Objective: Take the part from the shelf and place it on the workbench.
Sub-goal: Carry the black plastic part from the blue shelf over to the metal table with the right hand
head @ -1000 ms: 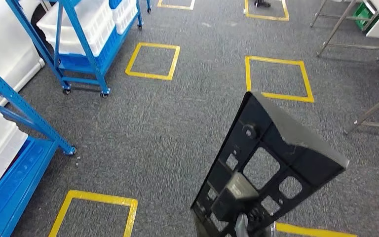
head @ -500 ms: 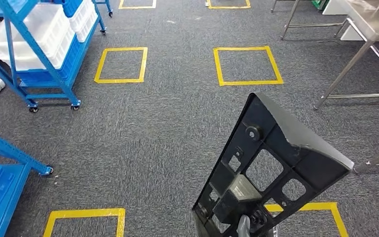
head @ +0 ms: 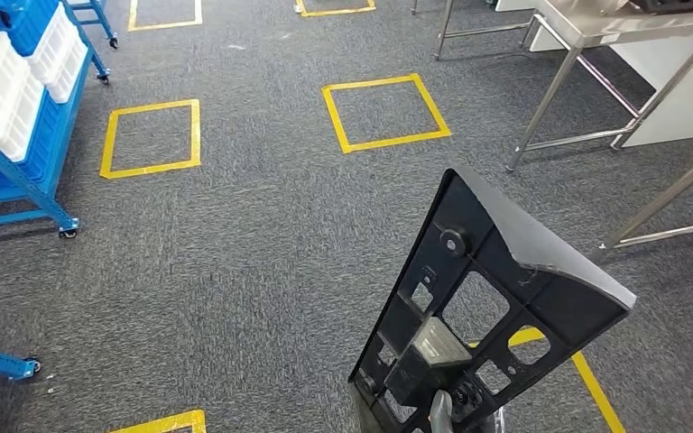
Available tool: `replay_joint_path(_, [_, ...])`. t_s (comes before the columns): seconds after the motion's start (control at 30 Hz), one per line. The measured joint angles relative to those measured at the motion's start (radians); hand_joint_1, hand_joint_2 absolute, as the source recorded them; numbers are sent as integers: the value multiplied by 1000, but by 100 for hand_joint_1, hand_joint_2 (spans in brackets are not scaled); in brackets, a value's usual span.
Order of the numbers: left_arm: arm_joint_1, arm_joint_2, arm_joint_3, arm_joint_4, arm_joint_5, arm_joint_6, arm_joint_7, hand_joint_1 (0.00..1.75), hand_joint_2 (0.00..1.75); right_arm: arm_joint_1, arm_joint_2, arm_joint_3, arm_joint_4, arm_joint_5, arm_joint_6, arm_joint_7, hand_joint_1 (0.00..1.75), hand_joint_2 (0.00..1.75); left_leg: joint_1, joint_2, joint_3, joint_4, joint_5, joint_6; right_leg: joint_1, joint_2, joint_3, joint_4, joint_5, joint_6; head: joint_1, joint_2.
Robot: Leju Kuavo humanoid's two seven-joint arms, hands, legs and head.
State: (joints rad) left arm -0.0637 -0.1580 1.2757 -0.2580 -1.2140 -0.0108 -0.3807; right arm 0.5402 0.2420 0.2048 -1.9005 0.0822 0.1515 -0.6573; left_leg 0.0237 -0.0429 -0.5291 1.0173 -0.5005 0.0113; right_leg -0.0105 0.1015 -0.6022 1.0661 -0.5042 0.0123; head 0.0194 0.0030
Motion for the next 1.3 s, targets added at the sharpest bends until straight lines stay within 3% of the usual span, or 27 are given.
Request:
replay_joint_path(0.07, [0,1,0,1,0,0,-1,0,175,-2,0,0,0,1,0,0,175,175,-2,31,2,-7,3,7,2,-70,-49,104,-59,5,5,0])
replay_joint_path(0.13, [3,1,0,1,0,-2,-3,0,175,-4,-1,0,0,2,0,0,175,175,-5,63,3,-7,1,8,1,-92,-99,207,-98,9,6,0])
replay_joint_path(0.17, [3,2,0,1,0,-2,-4,0,175,-4,-1,0,0,2,0,0,175,175,-5,79,4,-7,-1,8,0,-95,-103,217,-92,9,6,0])
replay_joint_path(0.2, [3,2,0,1,0,-3,-6,0,175,-5,-1,0,0,2,-1,0,175,175,-6,93,7,-7,-4,7,0,-101,-86,187,-67,7,6,0])
replay_joint_path(0.27, [0,2,0,2,0,-4,-7,0,175,-5,-1,0,-1,3,-1,0,175,175,-7,117,15,-7,-10,2,6,-135,-17,62,-8,-3,6,0])
replay_joint_path(0.3, [-1,2,0,2,0,-4,-7,0,175,-6,-1,1,-2,3,-2,0,175,175,-9,127,19,-6,-14,-2,11,-154,12,6,9,-8,7,0])
replay_joint_path(0.37, [-2,2,0,3,1,-4,-6,0,175,-8,-1,1,-4,3,-4,0,175,175,-12,146,25,-7,-19,-12,22,-172,33,-41,12,-18,7,0])
replay_joint_path(0.43, [-6,2,1,3,3,-4,-4,0,175,-7,-1,1,-8,2,-4,0,175,175,-13,162,32,-9,-25,-20,20,-150,33,-48,15,-26,7,0])
replay_joint_path(0.5, [-9,3,1,3,5,-4,-2,0,175,-6,-1,1,-11,1,-4,0,175,175,-10,130,24,22,-51,-27,13,-128,39,-60,20,-37,5,0])
replay_joint_path(0.57, [-9,3,2,3,6,-4,-2,0,175,-8,-1,2,-13,1,-4,0,175,175,-8,75,-26,133,-109,-31,9,-107,43,-65,22,-45,0,0])
replay_joint_path(0.6, [-7,3,2,3,6,-4,-2,0,175,-9,-1,3,-13,1,-3,0,175,175,-7,60,-62,205,-137,-31,9,-94,43,-64,22,-48,-2,0])
replay_joint_path(0.63, [-5,3,3,3,6,-4,-1,0,175,-10,-1,3,-13,1,-3,0,175,175,-7,54,-92,258,-149,-32,10,-79,44,-63,22,-49,-2,0])
replay_joint_path(0.67, [-3,4,3,3,6,-4,-1,0,175,-9,-1,2,-13,1,-4,0,175,175,-7,52,-108,279,-142,-32,10,-64,45,-61,21,-49,-2,0])
replay_joint_path(0.7, [-2,4,3,3,6,-3,0,0,175,-9,-1,2,-13,1,-4,0,175,175,-7,49,-106,258,-113,-31,10,-49,46,-59,20,-48,-2,0])
replay_joint_path(0.73, [-1,4,3,3,6,-3,-1,0,175,-9,-1,2,-13,0,-4,0,175,175,-7,42,-86,201,-72,-29,10,-34,47,-56,18,-46,-2,0])
replay_joint_path(0.8, [-1,5,4,3,6,-3,-1,0,175,-10,-1,2,-13,-1,-3,0,175,175,-4,-8,-38,73,-11,-24,8,-7,44,-45,13,-38,-2,0])
replay_joint_path(0.87, [-1,5,5,3,6,-3,-2,0,175,-11,-1,2,-13,-2,-3,0,175,175,-5,-45,-18,19,0,-20,4,15,34,-37,11,-26,-2,0])
replay_joint_path(0.93, [-3,5,5,3,6,-3,-3,0,175,-10,-1,2,-14,-2,-3,0,175,175,-7,-29,-16,13,3,-11,0,33,26,-37,15,-13,-3,0])
replay_joint_path(1.0, [-5,5,6,4,6,-3,-4,0,175,-9,-1,1,-15,-1,-2,0,175,175,-4,-3,-12,1,10,2,3,-6,14,-14,-1,-2,1,0])
replay_joint_path(1.07, [-3,5,6,4,7,-3,-5,0,175,-11,-1,1,-16,-1,-1,0,175,175,-3,25,-9,-6,12,12,5,-70,-31,81,-56,7,8,0])
replay_joint_path(1.13, [0,5,6,4,6,-4,-5,0,175,-14,-1,0,-16,-1,0,0,175,175,-5,57,-9,-6,10,14,1,-91,-92,203,-107,14,11,0])
replay_joint_path(1.17, [1,5,6,4,6,-4,-5,0,175,-13,-1,0,-16,-1,0,0,175,175,-6,72,-8,-6,9,13,-1,-94,-107,231,-109,17,11,0])
replay_joint_path(1.2, [0,5,6,4,5,-4,-5,0,175,-13,-1,0,-16,-1,0,0,175,175,-6,86,-6,-5,7,12,-3,-97,-102,220,-92,18,11,0])
replay_joint_path(1.23, [-1,5,6,4,5,-4,-5,0,175,-12,-1,-1,-16,-1,0,0,175,175,-6,98,-3,-6,5,10,-3,-104,-76,171,-59,17,11,0])
replay_joint_path(1.3, [-2,5,6,4,3,-4,-6,0,175,-13,-1,-1,-16,-1,0,0,175,175,-8,118,6,-5,-2,3,4,-149,1,29,0,7,11,0])
